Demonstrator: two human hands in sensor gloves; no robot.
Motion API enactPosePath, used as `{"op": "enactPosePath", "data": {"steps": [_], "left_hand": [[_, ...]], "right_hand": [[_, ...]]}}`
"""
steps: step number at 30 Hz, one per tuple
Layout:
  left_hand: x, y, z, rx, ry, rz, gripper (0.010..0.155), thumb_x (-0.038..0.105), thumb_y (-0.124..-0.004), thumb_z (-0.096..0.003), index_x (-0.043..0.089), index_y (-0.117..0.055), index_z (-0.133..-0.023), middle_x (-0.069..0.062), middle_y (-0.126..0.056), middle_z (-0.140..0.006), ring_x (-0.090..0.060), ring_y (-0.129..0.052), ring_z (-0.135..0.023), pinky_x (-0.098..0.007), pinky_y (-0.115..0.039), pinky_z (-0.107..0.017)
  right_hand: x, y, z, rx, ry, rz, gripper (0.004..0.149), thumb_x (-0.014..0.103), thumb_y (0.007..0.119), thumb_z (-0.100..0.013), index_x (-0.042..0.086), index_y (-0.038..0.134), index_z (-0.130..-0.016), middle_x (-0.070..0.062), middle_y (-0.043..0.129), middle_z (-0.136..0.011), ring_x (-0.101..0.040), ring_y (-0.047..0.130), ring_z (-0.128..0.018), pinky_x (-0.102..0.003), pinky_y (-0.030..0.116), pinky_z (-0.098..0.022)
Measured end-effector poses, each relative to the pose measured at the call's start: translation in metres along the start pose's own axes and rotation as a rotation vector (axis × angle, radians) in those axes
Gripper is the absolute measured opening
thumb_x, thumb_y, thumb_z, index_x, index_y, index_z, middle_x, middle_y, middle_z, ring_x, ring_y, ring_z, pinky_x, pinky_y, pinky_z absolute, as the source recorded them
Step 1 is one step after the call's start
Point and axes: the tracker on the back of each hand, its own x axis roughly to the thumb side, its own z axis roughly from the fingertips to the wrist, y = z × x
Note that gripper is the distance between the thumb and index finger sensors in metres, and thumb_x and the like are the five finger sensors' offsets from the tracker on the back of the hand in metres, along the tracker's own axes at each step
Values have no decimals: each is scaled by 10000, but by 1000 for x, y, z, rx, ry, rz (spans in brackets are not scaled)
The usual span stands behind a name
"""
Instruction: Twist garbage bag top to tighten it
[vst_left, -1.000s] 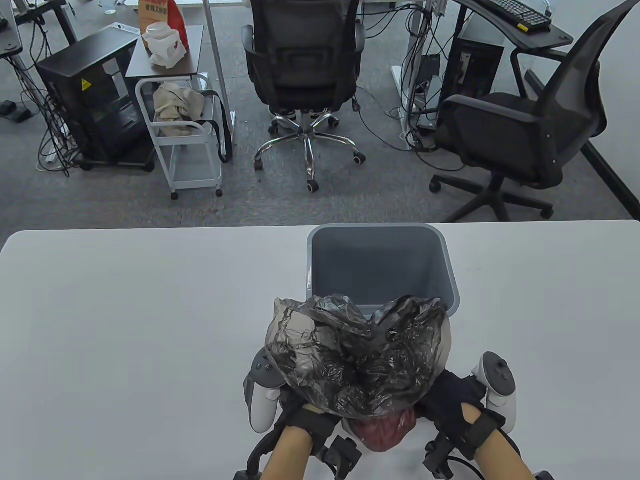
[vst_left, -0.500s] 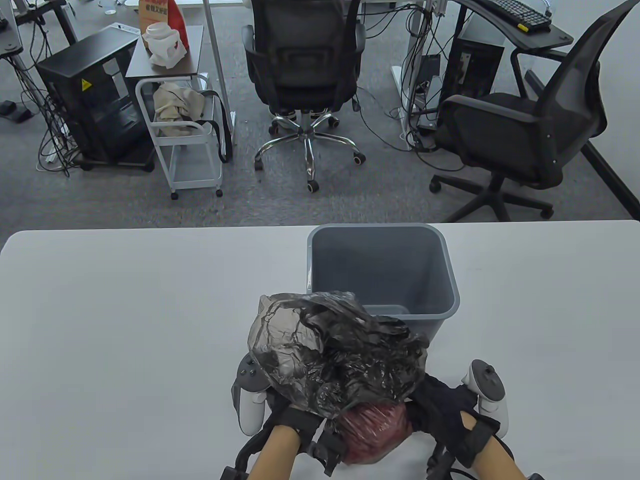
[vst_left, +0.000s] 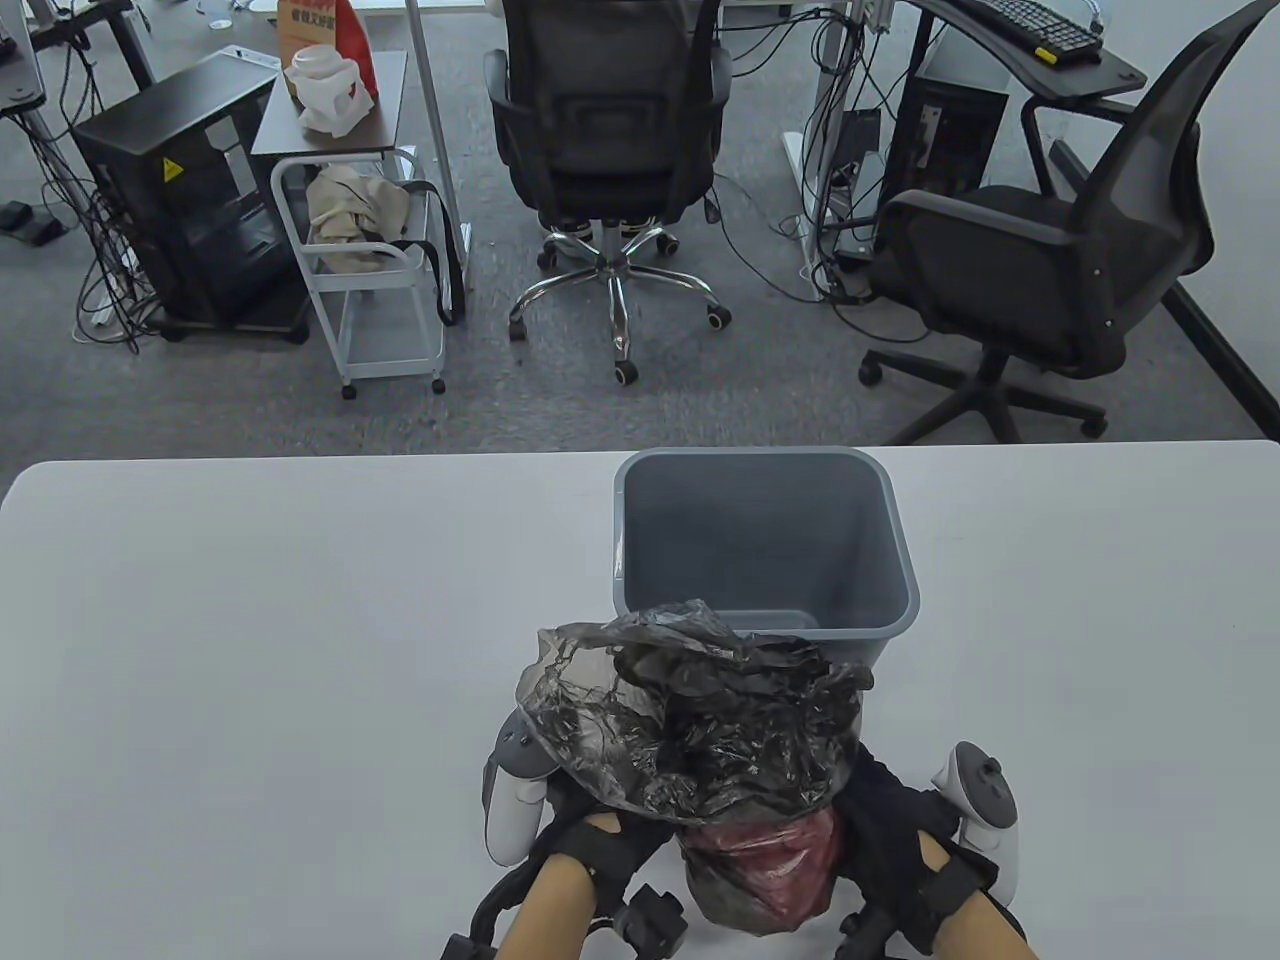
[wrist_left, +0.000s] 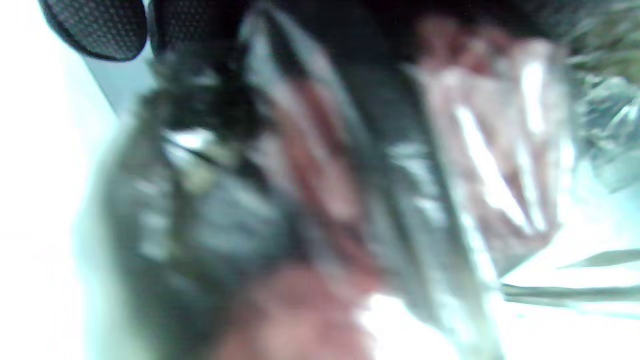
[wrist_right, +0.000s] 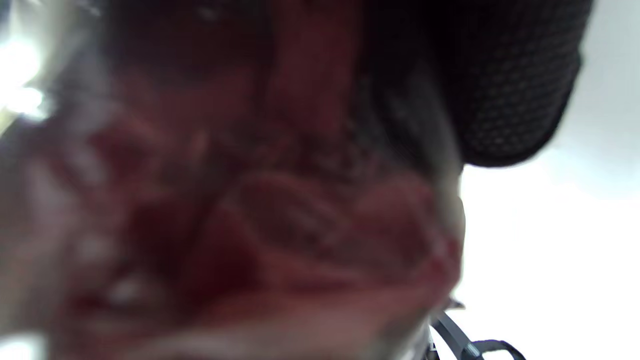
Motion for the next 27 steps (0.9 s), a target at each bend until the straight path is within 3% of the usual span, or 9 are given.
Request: {"op": "enactPosePath", "data": {"steps": [3,6,10,13,15,17,20,24,27], "left_hand": [[1,-1,1,96,-91,8,346,481,-815,-483,278,-940,-733,-60,-724,-1048,-424,-603,-1001,-666,-608,-627],[0,-3,1,170,-125,89,345,463,-831,-470,237,-946,-703,-77,-952,-852,-373,-972,-743,-556,-864,-448],[4,4,7,324,-74,-105,349,505,-811,-462,258,-943,-669,-32,-1027,-688,-251,-1109,-506,-424,-957,-291],[2,5,9,380,-55,-83,350,499,-811,-461,244,-940,-664,-44,-1022,-671,-233,-1126,-433,-403,-966,-245],[1,5,8,386,-51,-95,350,498,-809,-463,244,-938,-665,-44,-1017,-674,-218,-1133,-409,-391,-971,-228],[1,2,7,354,-63,-86,349,503,-801,-470,256,-931,-679,-37,-1011,-688,-211,-1129,-413,-388,-967,-236],[3,0,5,272,-84,-119,350,503,-787,-484,302,-907,-743,-48,-985,-735,-247,-1101,-444,-425,-938,-276],[4,-5,6,279,-122,-110,377,514,-736,-502,356,-851,-825,-38,-838,-954,-356,-929,-781,-578,-806,-506],[0,-8,3,185,-127,1,439,509,-694,-523,372,-749,-937,-78,-712,-1055,-419,-818,-881,-633,-737,-551]], "right_hand": [[-5,6,-3,49,11,-24,720,514,673,-532,124,344,-1040,-295,647,-906,-412,1043,-351,-330,968,-181],[-6,10,-5,80,12,-76,699,511,655,-528,83,419,-1028,-299,713,-866,-421,1047,-335,-345,967,-163],[3,5,-1,62,-55,56,718,561,566,-522,86,426,-1041,-298,659,-911,-506,952,-547,-483,906,-333],[10,7,2,119,-158,102,971,790,610,-464,118,263,-1074,-301,394,-1021,-631,607,-807,-742,634,-480],[15,14,2,217,-194,109,1066,781,702,-445,139,109,-1056,-286,175,-1042,-667,410,-870,-817,481,-503],[16,17,1,238,-214,164,1065,722,737,-461,138,56,-1035,-287,137,-1032,-635,498,-870,-770,556,-535],[13,10,3,70,-193,147,967,659,724,-475,119,149,-1034,-305,367,-1006,-555,814,-695,-572,811,-444],[5,10,1,122,-114,112,893,664,640,-509,81,208,-1030,-297,559,-951,-487,960,-526,-458,916,-311],[-1,12,0,124,-72,55,865,657,620,-508,43,294,-1024,-310,663,-889,-455,1020,-410,-410,946,-213]]}}
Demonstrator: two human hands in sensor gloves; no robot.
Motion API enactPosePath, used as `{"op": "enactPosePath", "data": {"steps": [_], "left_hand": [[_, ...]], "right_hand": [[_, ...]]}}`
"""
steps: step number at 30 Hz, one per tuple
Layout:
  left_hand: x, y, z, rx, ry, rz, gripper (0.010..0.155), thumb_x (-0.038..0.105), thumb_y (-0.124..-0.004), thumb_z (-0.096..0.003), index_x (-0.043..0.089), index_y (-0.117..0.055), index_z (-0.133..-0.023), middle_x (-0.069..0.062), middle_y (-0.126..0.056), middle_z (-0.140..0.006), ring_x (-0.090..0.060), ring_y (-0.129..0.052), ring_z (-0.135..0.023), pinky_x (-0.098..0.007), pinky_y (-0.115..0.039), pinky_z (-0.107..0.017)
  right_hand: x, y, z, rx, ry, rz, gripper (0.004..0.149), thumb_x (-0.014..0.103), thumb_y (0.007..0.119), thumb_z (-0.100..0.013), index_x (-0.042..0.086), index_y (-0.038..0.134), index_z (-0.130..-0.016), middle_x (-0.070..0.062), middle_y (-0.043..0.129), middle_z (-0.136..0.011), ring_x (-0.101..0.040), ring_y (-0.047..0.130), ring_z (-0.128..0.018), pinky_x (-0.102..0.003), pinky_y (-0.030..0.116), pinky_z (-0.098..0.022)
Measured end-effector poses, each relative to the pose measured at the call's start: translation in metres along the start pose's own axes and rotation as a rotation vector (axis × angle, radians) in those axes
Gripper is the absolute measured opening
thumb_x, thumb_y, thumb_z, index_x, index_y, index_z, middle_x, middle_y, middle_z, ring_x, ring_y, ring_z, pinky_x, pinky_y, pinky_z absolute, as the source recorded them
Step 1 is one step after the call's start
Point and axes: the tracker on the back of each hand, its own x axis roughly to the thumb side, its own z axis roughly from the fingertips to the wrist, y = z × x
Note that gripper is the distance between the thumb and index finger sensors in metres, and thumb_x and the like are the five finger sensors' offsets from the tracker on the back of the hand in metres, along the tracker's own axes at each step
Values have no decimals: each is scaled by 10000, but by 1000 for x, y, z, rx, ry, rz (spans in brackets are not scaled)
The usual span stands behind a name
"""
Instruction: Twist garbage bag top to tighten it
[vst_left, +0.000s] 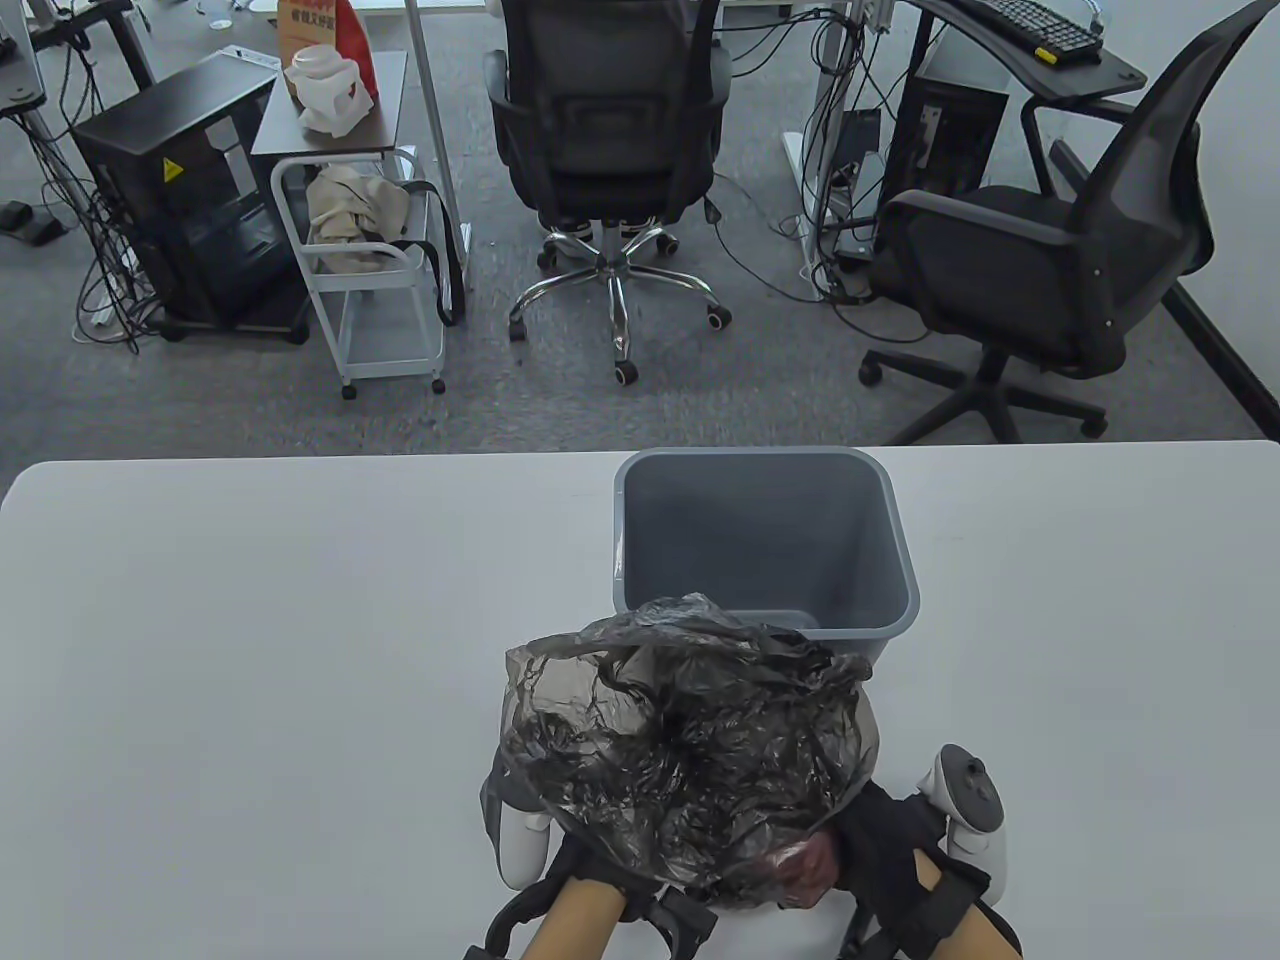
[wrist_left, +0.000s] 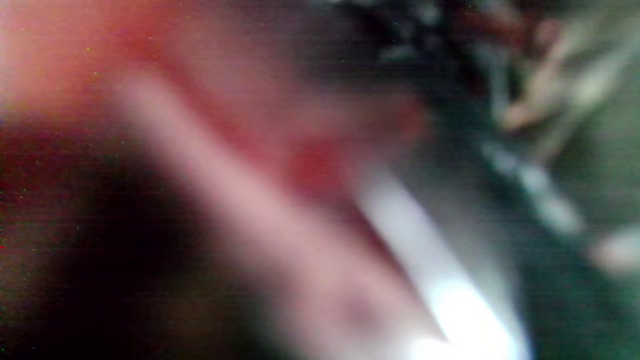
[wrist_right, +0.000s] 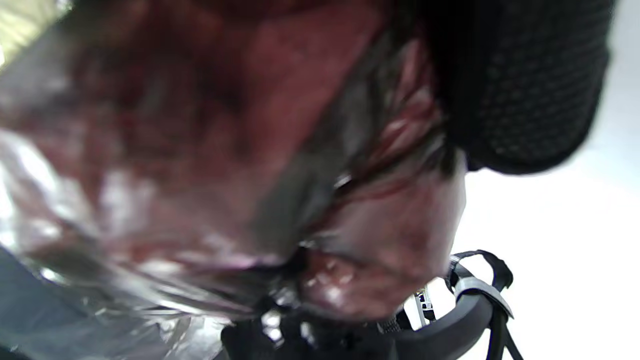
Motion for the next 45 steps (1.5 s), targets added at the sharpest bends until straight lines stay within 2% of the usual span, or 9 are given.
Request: {"op": "enactPosePath", "data": {"steps": [4,9,16,25,27,33,38,42,45], "left_hand": [[-6,-6,-2,-97,10,81,615,545,-664,-525,344,-568,-1098,-131,-662,-1081,-450,-774,-911,-653,-729,-545],[-4,-1,-3,-28,22,42,507,499,-685,-517,228,-840,-918,-76,-974,-807,-327,-1048,-642,-534,-888,-400],[-4,20,6,190,50,-19,478,503,-666,-536,243,-826,-904,-33,-984,-756,-252,-1089,-558,-452,-933,-344],[-2,2,1,-19,-21,47,525,558,-641,-533,407,-707,-1031,-54,-746,-1038,-376,-802,-884,-576,-767,-531],[-3,0,1,-44,-14,89,530,543,-647,-536,403,-687,-1046,-62,-672,-1088,-422,-647,-984,-644,-644,-615],[-1,10,7,151,6,-73,521,530,-664,-523,347,-752,-1003,-37,-953,-850,-314,-1062,-624,-435,-950,-277],[-5,14,9,158,37,-10,522,520,-653,-546,323,-718,-1026,-46,-931,-865,-302,-1086,-574,-409,-957,-254],[-2,11,9,152,17,-49,531,550,-646,-533,356,-721,-1022,-41,-908,-897,-302,-1044,-638,-444,-925,-327],[-2,6,5,59,-55,20,546,577,-647,-535,383,-703,-1042,-37,-670,-1093,-377,-651,-999,-618,-658,-624]], "right_hand": [[-3,1,-1,26,20,-33,845,652,606,-507,27,356,-1019,-311,718,-852,-427,1048,-335,-384,953,-158],[-6,0,-2,-5,39,6,857,673,585,-508,25,369,-1027,-324,659,-888,-502,982,-480,-477,918,-270],[22,17,2,191,-134,244,1117,795,718,-424,153,30,-1028,-285,94,-1030,-666,295,-887,-841,398,-500],[7,-2,1,-36,-38,71,903,638,642,-507,36,185,-1000,-333,550,-926,-495,968,-492,-509,896,-305],[3,-1,0,-2,-22,36,883,631,620,-516,22,198,-998,-342,574,-909,-482,988,-466,-491,912,-284],[7,5,2,33,-23,135,939,708,610,-492,36,212,-1013,-341,541,-931,-507,941,-556,-540,870,-346],[17,20,0,181,-128,294,1142,759,730,-433,123,-45,-979,-301,73,-1004,-661,398,-868,-802,467,-521],[16,11,0,23,-142,256,1022,658,707,-478,60,45,-979,-334,294,-985,-551,775,-723,-611,736,-496],[9,5,1,-19,-81,62,942,636,662,-498,22,141,-986,-338,507,-937,-492,962,-526,-549,863,-339]]}}
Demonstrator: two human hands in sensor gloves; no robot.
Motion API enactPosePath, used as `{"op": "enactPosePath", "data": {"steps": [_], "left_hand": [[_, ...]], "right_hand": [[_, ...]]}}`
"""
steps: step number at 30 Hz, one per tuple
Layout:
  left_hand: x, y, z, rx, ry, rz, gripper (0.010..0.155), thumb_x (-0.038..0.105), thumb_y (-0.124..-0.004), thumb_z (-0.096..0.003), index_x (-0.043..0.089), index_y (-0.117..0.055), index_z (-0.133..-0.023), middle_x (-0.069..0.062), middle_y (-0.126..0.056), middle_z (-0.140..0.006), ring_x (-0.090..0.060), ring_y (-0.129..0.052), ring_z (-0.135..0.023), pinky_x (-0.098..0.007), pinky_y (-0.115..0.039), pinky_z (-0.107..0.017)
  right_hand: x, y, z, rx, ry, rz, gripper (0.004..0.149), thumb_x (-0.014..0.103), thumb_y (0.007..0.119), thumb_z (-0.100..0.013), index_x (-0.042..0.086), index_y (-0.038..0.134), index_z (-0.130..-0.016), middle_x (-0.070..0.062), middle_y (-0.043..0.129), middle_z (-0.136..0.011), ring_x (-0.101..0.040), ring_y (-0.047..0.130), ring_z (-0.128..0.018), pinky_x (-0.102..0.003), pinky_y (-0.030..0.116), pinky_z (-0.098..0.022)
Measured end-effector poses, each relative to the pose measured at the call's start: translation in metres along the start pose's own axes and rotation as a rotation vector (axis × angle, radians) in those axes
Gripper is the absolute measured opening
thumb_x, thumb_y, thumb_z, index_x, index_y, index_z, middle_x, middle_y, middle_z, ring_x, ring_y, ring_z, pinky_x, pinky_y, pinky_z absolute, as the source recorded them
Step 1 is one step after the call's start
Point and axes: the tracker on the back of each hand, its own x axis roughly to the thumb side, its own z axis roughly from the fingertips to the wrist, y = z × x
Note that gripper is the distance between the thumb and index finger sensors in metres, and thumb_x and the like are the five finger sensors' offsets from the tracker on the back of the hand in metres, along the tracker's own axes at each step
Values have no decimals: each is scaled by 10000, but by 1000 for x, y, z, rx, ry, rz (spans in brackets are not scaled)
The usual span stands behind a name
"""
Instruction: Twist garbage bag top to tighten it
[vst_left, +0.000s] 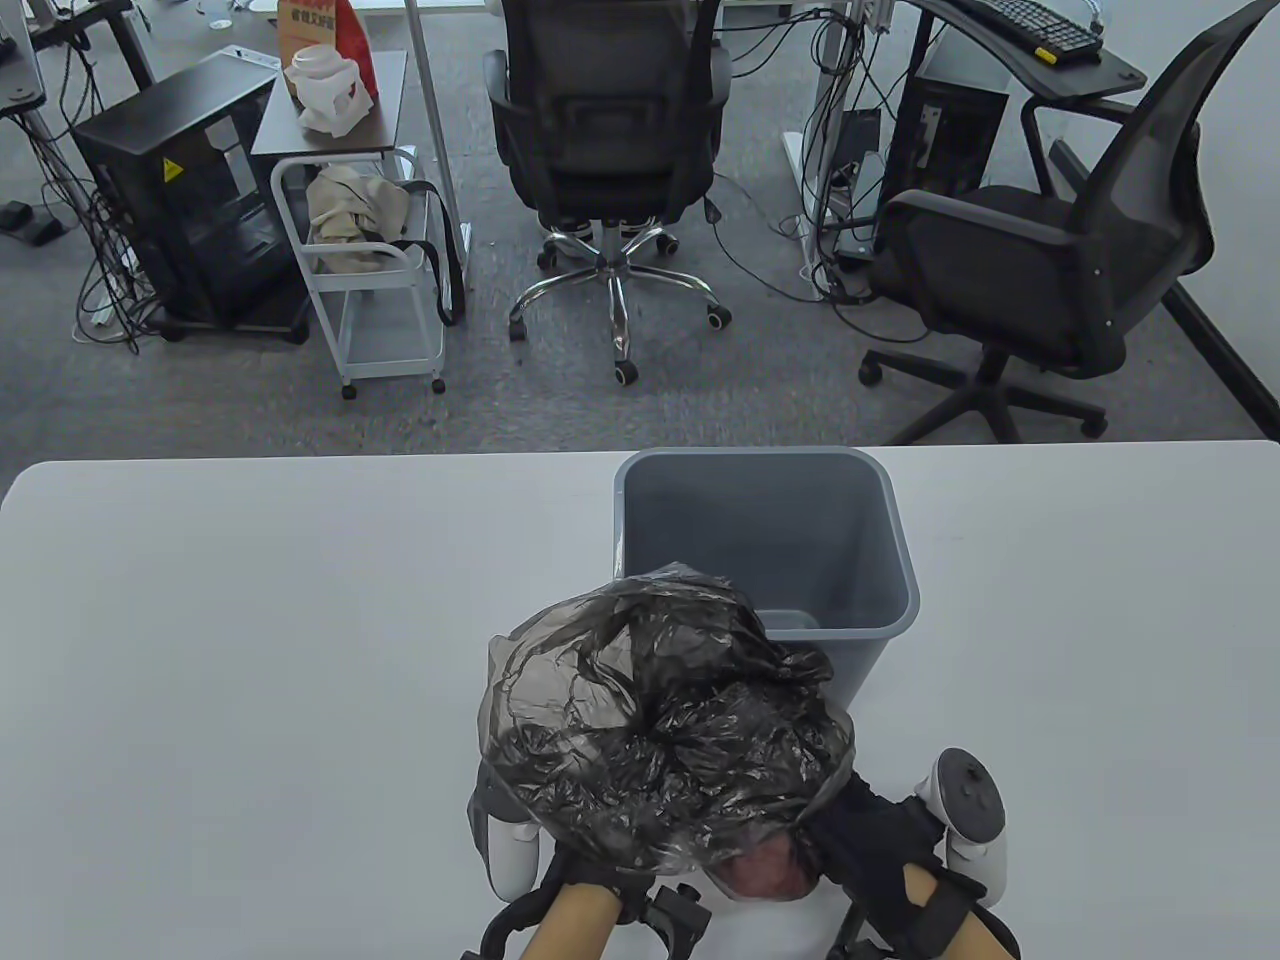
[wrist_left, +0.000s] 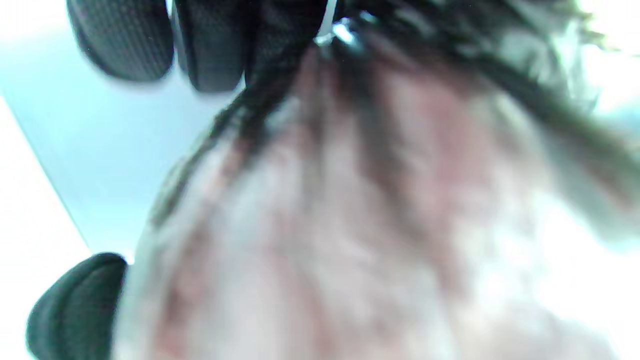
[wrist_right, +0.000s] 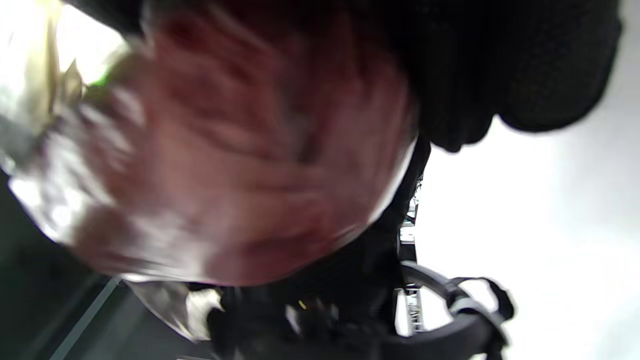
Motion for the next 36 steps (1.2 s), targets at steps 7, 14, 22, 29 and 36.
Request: {"op": "enactPosePath", "data": {"steps": [7,14,22,29,36], "left_hand": [[3,6,4,175,-4,-116,518,529,-685,-515,310,-799,-971,-33,-972,-825,-275,-1100,-532,-411,-950,-249],[2,11,6,206,23,-113,520,533,-678,-522,303,-791,-974,-29,-977,-807,-260,-1116,-474,-386,-955,-211],[2,1,1,61,-25,-28,565,583,-682,-519,289,-775,-992,-56,-899,-907,-281,-1047,-605,-461,-904,-357],[4,12,7,228,20,-139,526,538,-689,-513,259,-831,-936,-63,-967,-808,-222,-1116,-397,-389,-942,-196],[2,9,7,213,21,-129,555,559,-680,-512,275,-777,-979,-78,-904,-881,-279,-1071,-543,-456,-919,-302]], "right_hand": [[-1,6,-1,74,-4,71,984,700,653,-484,35,139,-996,-324,498,-953,-508,920,-588,-567,834,-381],[8,8,-2,117,-63,136,1032,640,730,-478,70,34,-985,-326,234,-997,-549,677,-808,-668,647,-536],[-1,-6,2,-44,62,-45,821,485,680,-511,-9,220,-977,-342,617,-874,-393,1024,-465,-491,902,-305],[1,9,1,134,-9,13,1008,755,632,-479,98,97,-1026,-324,289,-1011,-635,565,-817,-740,603,-497],[4,9,0,89,-23,75,1004,679,670,-497,77,31,-984,-334,241,-992,-608,709,-744,-636,724,-497]]}}
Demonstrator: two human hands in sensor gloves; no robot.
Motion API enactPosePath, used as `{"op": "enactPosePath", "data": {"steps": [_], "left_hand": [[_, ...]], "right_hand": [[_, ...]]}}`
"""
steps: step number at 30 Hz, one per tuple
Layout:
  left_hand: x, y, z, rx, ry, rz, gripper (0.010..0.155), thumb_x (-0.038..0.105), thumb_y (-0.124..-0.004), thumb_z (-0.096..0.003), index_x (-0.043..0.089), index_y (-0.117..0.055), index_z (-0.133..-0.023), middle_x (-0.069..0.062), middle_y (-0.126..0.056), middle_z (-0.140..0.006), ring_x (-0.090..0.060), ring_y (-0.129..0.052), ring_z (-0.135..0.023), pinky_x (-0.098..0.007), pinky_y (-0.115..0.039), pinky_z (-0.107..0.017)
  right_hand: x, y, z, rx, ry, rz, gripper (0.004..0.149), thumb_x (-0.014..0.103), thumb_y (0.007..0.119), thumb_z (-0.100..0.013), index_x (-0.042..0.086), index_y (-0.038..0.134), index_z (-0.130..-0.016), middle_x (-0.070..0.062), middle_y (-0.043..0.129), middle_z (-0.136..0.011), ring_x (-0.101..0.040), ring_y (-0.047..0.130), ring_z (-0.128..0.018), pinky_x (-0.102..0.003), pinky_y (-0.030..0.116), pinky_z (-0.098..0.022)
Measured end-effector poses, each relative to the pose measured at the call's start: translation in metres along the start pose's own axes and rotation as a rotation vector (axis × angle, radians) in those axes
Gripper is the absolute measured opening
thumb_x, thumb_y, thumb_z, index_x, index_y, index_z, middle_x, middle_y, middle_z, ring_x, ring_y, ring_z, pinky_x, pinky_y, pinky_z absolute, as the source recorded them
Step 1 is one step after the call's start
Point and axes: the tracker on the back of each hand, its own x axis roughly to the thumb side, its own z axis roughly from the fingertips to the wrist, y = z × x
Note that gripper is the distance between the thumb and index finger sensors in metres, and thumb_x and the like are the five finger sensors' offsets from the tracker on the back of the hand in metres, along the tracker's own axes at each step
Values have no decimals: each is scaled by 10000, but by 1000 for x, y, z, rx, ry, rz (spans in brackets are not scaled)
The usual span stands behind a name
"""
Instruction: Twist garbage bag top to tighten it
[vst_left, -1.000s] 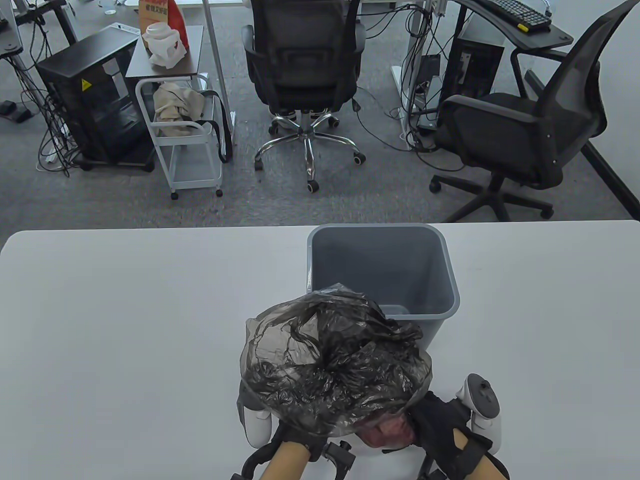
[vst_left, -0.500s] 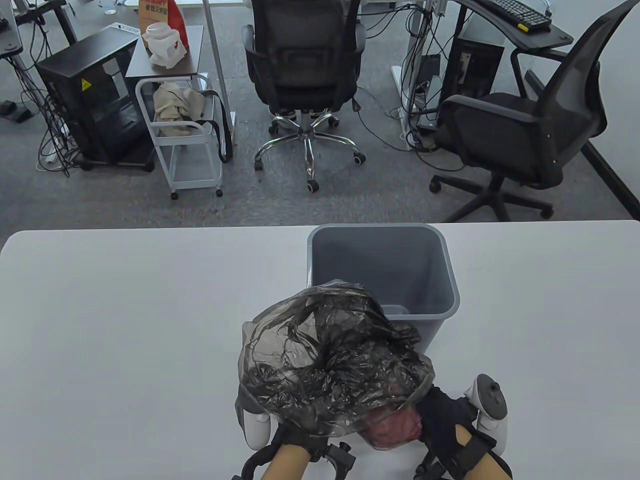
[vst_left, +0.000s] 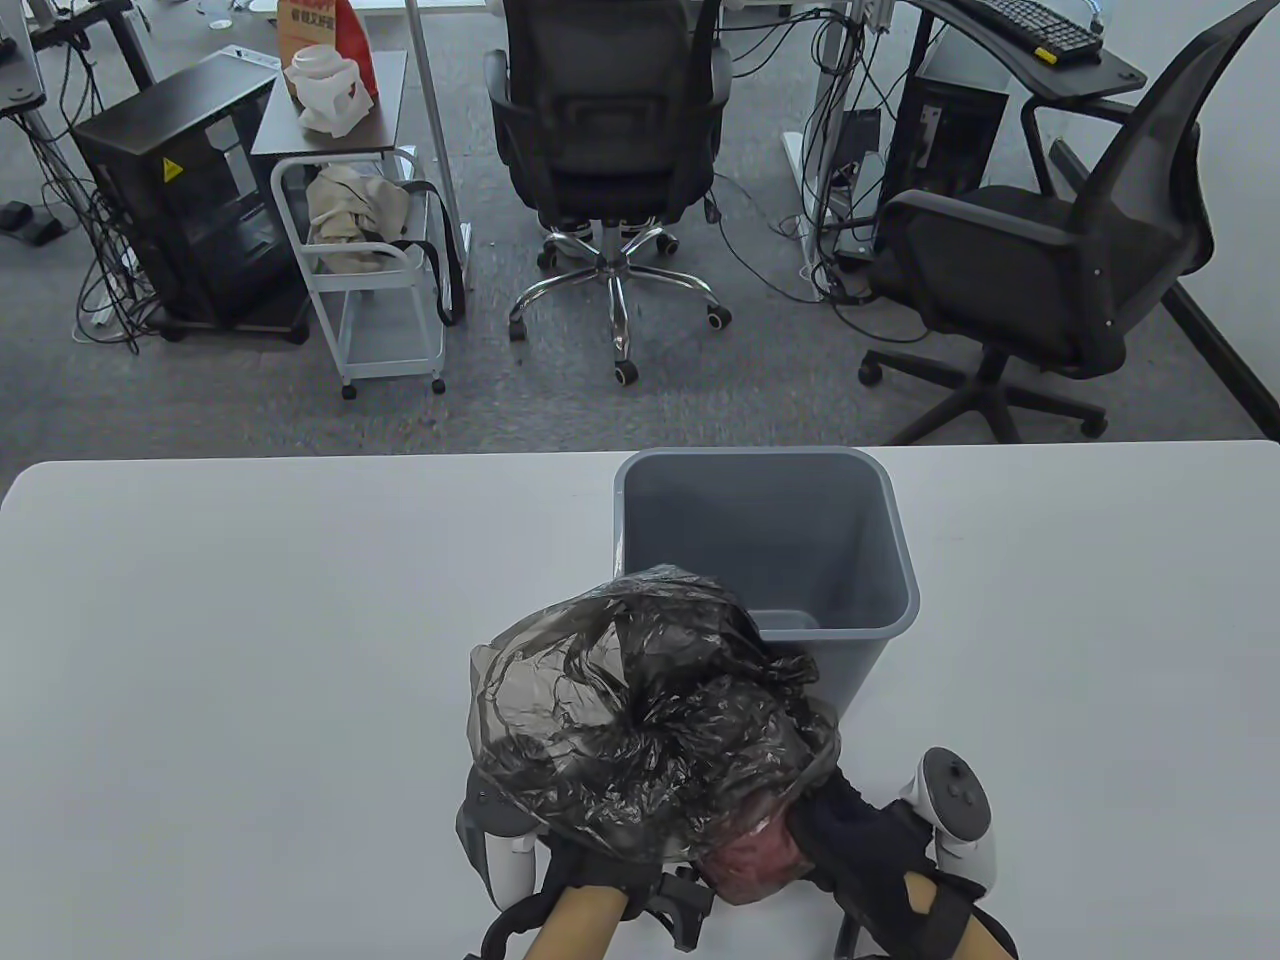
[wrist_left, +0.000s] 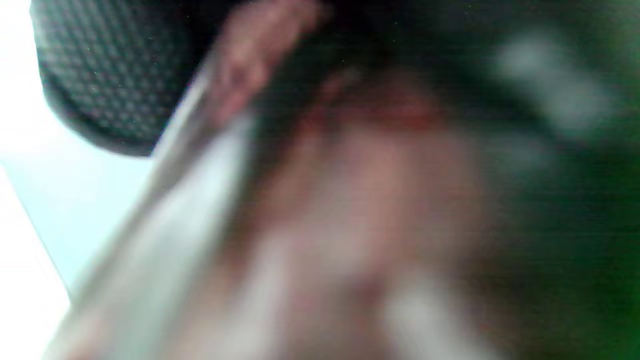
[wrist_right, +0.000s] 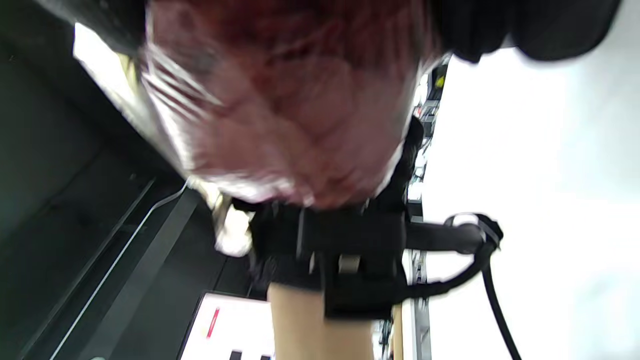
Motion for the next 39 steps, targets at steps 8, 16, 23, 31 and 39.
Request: {"op": "enactPosePath", "data": {"steps": [8,16,23,31,39], "left_hand": [[1,-3,-2,-38,-2,-20,540,528,-701,-509,249,-805,-960,-85,-907,-874,-249,-1078,-468,-428,-919,-256],[1,7,-1,57,20,-87,516,487,-700,-511,251,-788,-961,-73,-908,-864,-200,-1105,-365,-377,-940,-188],[0,-1,-3,-74,-3,29,568,545,-711,-509,290,-731,-1016,-81,-757,-1011,-341,-915,-773,-550,-831,-445],[3,3,-3,-33,12,-76,524,486,-715,-506,250,-795,-966,-91,-872,-908,-277,-1066,-490,-405,-922,-227],[2,7,-1,24,29,-45,519,479,-708,-510,248,-785,-968,-90,-872,-902,-253,-1079,-453,-388,-929,-208]], "right_hand": [[-10,-8,3,-56,88,-115,929,693,575,-502,26,160,-997,-338,512,-939,-532,934,-536,-530,876,-342],[2,7,-1,167,-1,-31,1123,789,705,-438,113,9,-1003,-300,137,-1026,-698,410,-850,-818,472,-504],[-4,-8,1,-53,32,-79,945,652,644,-501,22,133,-984,-325,503,-950,-491,939,-584,-563,845,-390],[-7,-10,3,-43,88,-91,962,713,610,-485,6,198,-990,-320,621,-897,-451,993,-514,-540,875,-333],[3,-4,-1,60,-21,37,1077,727,701,-470,76,19,-989,-317,219,-1008,-591,599,-833,-711,606,-531]]}}
